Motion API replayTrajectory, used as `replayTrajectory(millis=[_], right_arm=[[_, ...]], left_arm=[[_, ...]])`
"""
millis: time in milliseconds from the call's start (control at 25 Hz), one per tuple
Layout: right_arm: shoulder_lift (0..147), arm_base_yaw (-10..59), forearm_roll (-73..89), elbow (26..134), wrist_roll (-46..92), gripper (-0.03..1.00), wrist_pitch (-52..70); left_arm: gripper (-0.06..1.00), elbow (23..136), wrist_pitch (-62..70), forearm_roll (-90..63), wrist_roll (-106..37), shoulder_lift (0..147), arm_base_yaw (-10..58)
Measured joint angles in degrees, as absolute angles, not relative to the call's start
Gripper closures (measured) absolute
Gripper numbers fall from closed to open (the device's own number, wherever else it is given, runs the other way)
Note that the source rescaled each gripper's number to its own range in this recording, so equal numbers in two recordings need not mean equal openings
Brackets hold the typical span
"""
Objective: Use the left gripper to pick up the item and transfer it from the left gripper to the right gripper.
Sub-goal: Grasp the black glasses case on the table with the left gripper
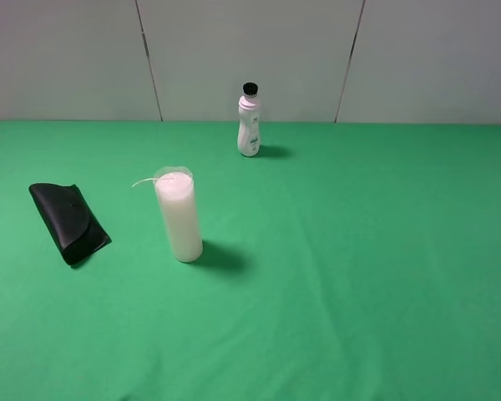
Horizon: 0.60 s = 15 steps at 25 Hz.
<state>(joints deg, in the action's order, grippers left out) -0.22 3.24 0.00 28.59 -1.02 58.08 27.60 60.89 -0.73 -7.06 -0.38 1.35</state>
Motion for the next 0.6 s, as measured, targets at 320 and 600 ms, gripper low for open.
replayTrajectory(millis=[320, 600], right_arm=[[-0.2, 3.2, 0.0, 28.6, -1.0, -0.03, 58.1], [-0.2, 3.2, 0.0, 28.6, -1.0, -0.03, 58.1]], left_arm=[[-0.06, 27.6, 60.9, -0.7, -7.1, -0.4, 1.4], [-0.06, 29.9, 61.2, -0.4, -5.2, 0.7, 1.4]])
